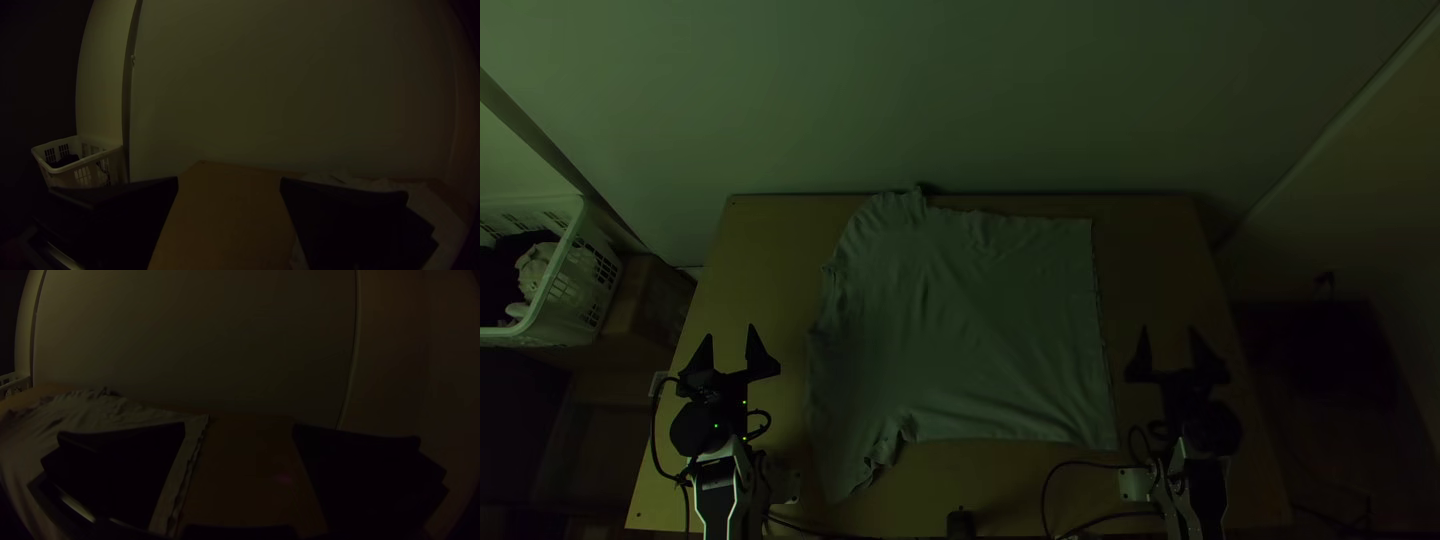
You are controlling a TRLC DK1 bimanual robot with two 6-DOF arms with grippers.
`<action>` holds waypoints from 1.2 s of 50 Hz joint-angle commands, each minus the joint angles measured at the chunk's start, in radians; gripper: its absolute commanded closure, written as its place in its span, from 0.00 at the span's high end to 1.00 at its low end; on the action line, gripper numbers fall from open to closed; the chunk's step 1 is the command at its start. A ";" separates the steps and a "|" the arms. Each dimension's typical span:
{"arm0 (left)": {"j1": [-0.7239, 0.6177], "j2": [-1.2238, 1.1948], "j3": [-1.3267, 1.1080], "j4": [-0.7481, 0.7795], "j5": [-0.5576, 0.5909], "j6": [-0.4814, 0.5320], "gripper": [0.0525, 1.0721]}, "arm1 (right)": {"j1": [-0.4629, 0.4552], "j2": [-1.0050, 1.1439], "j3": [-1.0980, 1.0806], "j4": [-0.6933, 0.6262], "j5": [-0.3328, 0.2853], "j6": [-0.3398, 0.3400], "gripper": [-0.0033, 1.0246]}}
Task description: Fold the t-shirt
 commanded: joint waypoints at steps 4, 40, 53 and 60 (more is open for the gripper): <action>-0.004 -0.001 -0.046 -0.017 0.005 -0.007 0.96 | 0.004 -0.002 -0.015 -0.017 0.005 0.010 0.96; 0.019 0.002 -0.044 -0.026 0.010 0.032 0.96 | -0.009 -0.002 -0.015 -0.019 0.003 0.015 0.96; 0.010 -0.001 -0.028 -0.014 0.022 0.041 0.96 | 0.001 -0.003 -0.009 0.050 0.005 0.021 0.96; 0.010 -0.001 0.025 0.006 0.024 0.044 0.96 | 0.011 -0.003 0.009 0.138 0.003 -0.002 0.96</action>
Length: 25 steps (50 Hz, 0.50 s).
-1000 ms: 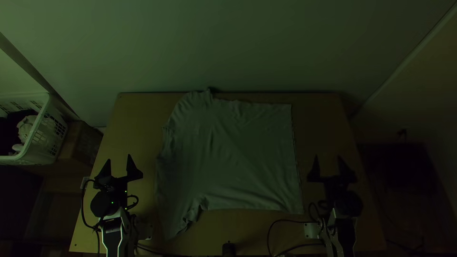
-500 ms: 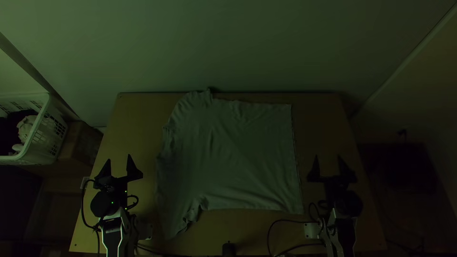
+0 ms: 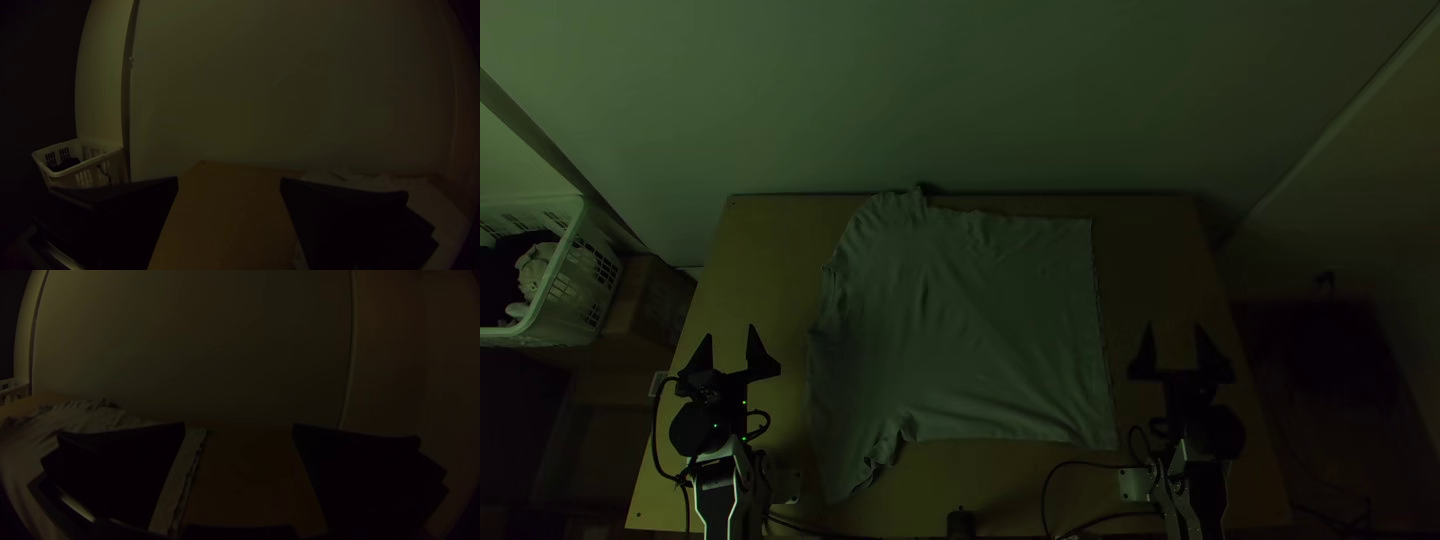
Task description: Fold the t-shirt
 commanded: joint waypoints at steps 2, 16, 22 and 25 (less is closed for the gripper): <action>-0.008 0.002 0.043 0.020 0.008 0.019 0.96 | 0.022 -0.003 0.014 0.084 0.003 -0.026 0.96; -0.037 0.192 0.274 0.118 0.008 0.040 0.96 | 0.101 0.003 0.086 0.195 0.002 -0.100 0.96; -0.037 0.316 0.412 0.146 0.008 0.030 0.96 | 0.139 0.043 0.138 0.244 0.002 -0.132 0.96; -0.043 0.367 0.465 0.173 0.008 0.028 0.96 | 0.151 0.090 0.181 0.248 0.002 -0.143 0.96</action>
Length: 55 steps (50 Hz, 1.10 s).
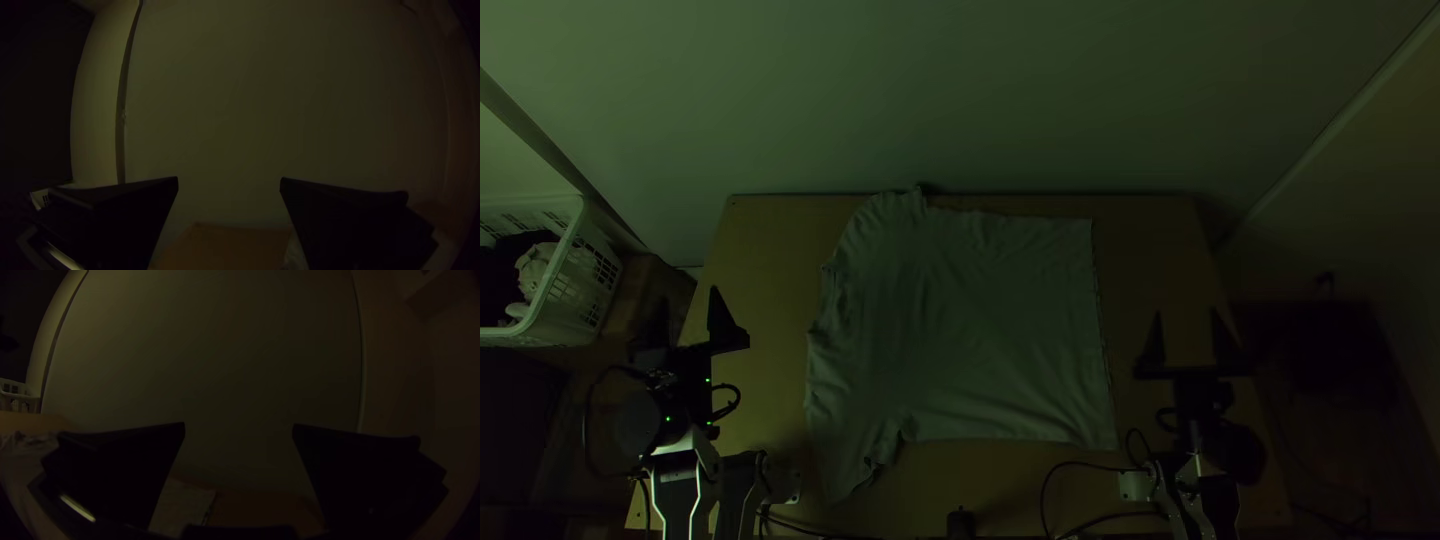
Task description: Fold the t-shirt
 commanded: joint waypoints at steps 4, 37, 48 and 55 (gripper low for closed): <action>-0.021 0.157 0.173 0.072 0.008 0.002 0.96 | 0.024 0.158 0.146 0.058 0.002 -0.043 0.96; -0.173 0.818 0.931 -0.115 -0.018 0.006 0.96 | -0.018 0.906 0.812 0.067 0.026 -0.022 0.96; -0.231 1.028 1.181 -0.219 -0.018 0.012 0.96 | -0.010 1.109 1.011 0.012 0.074 -0.004 0.96; -0.249 1.149 1.299 -0.282 -0.016 0.013 0.96 | -0.016 1.253 1.197 -0.166 0.080 0.052 0.96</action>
